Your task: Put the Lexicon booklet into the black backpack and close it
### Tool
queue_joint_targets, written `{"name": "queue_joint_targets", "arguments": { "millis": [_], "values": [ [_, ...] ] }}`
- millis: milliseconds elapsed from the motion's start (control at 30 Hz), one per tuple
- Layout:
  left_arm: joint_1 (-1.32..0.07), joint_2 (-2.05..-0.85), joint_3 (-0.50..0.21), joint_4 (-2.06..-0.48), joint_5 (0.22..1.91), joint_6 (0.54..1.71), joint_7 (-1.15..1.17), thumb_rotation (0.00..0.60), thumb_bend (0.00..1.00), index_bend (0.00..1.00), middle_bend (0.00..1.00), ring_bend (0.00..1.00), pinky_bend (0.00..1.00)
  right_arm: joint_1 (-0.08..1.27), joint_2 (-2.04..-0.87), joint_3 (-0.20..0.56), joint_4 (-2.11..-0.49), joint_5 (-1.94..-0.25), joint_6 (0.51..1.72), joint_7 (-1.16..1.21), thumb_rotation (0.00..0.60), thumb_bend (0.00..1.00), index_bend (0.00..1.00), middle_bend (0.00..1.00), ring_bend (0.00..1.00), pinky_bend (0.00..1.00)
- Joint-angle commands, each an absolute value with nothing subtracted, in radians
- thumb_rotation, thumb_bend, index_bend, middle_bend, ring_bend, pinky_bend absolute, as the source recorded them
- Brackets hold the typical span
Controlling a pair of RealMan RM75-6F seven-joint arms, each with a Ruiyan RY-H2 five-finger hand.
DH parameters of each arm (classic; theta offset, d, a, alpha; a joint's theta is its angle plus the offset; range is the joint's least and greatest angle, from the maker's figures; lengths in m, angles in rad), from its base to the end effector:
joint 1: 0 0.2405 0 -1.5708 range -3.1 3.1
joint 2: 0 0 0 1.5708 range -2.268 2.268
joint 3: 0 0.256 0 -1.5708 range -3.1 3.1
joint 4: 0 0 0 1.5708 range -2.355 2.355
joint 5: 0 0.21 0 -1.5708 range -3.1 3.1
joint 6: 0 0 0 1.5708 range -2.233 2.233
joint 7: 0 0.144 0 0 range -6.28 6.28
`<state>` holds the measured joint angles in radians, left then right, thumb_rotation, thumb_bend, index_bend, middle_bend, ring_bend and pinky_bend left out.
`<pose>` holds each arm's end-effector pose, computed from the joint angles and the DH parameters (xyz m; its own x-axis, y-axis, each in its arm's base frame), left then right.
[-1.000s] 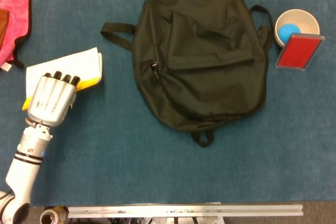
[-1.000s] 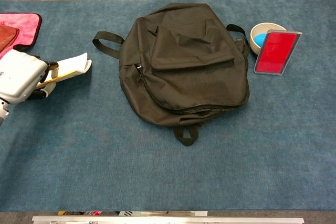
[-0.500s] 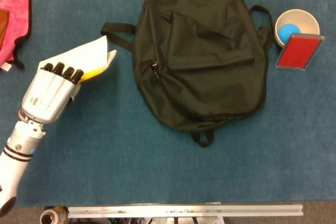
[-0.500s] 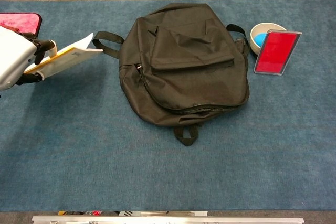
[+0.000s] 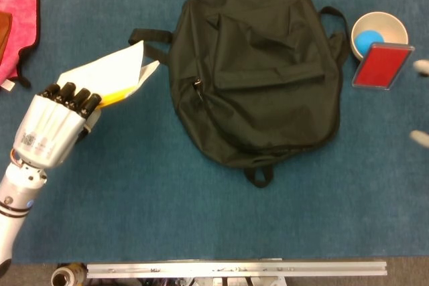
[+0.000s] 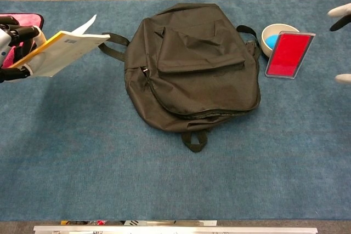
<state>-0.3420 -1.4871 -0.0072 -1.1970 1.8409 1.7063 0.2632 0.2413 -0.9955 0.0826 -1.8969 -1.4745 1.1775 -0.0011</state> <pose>-0.2408 0.2331 0.0751 0.5131 -0.3960 0.7615 0.6134 -0.4514 -0.6480 -0.2413 -0.2170 0.1358 0.2765 -0.2502 0.9279 -0.9566 -0.1642 0.2408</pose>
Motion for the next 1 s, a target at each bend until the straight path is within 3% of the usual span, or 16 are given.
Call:
{"name": "queue_joint_targets", "arguments": {
  "millis": [33,367,1000],
  "values": [
    [-0.333,-1.479,0.002,-1.206,1.858,1.722,0.266,0.6,0.39,0.75,0.7,0.6,0.77,0.306,-1.034,0.079,-1.921,-1.454,1.093,-0.074,0.6,0.08,0.18,0.29,0.15,0.25],
    [-0.308,-1.453,0.028,-1.232,1.907,1.753,0.288,0.6,0.39,0.75,0.7,0.6,0.77,0.436,-1.211,0.091,-1.9,-1.338,0.958,-0.302,0.6,0.06,0.18,0.29,0.15,0.25],
    [-0.284,-1.434,0.028,-1.255,1.927,1.758,0.294,0.6,0.39,0.75,0.7,0.6,0.77,0.576,-1.53,0.09,-1.747,-1.162,0.941,-0.584,0.6,0.03,0.18,0.29,0.15,0.25]
  ]
}}
